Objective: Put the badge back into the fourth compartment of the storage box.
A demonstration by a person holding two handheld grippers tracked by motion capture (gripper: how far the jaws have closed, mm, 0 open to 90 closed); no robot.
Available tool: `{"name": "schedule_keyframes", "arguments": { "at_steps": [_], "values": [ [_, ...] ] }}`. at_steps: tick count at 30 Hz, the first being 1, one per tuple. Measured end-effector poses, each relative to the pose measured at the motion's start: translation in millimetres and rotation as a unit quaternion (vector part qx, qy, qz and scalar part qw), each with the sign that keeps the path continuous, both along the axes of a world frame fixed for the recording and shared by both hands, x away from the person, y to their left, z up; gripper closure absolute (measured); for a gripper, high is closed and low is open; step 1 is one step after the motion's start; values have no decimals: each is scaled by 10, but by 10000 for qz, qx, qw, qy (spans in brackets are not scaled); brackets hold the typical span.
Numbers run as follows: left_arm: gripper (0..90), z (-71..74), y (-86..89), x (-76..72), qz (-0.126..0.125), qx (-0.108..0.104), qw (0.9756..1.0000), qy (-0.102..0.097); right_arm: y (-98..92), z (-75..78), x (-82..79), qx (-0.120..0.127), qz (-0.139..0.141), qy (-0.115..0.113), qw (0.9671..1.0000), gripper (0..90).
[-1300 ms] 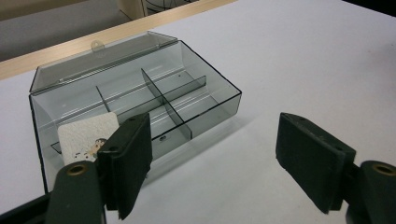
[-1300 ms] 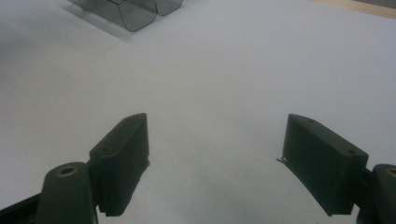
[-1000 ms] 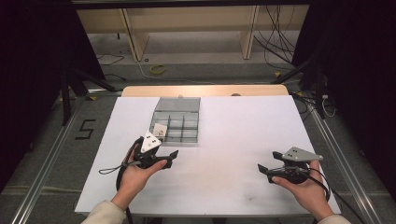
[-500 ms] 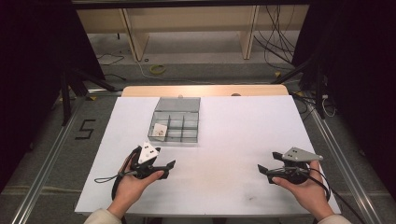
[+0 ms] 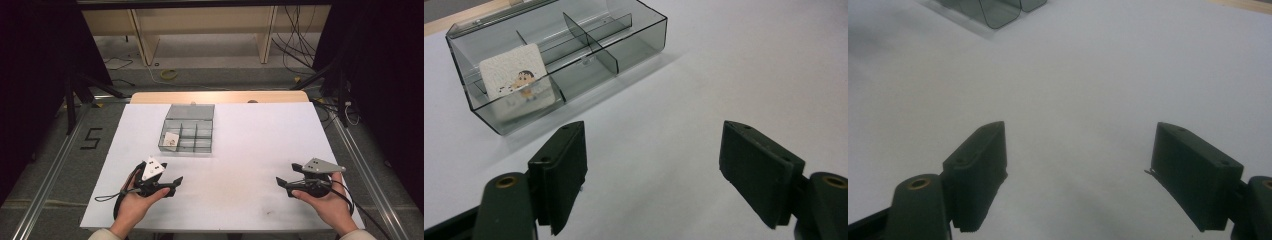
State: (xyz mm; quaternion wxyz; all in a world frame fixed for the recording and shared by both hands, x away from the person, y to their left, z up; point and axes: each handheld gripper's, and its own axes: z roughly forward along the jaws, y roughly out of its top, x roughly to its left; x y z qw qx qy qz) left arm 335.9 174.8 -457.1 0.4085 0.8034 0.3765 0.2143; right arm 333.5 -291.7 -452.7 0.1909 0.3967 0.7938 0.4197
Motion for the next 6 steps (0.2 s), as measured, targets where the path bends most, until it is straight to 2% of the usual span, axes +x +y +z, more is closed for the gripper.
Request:
{"name": "schedule_keyframes", "arguments": {
  "at_steps": [6],
  "values": [
    [266, -10, 1, 7, -20, 88, 10000, 20, -6, -11, 7, -2, 19, 33, 10000, 227]
  ]
}}
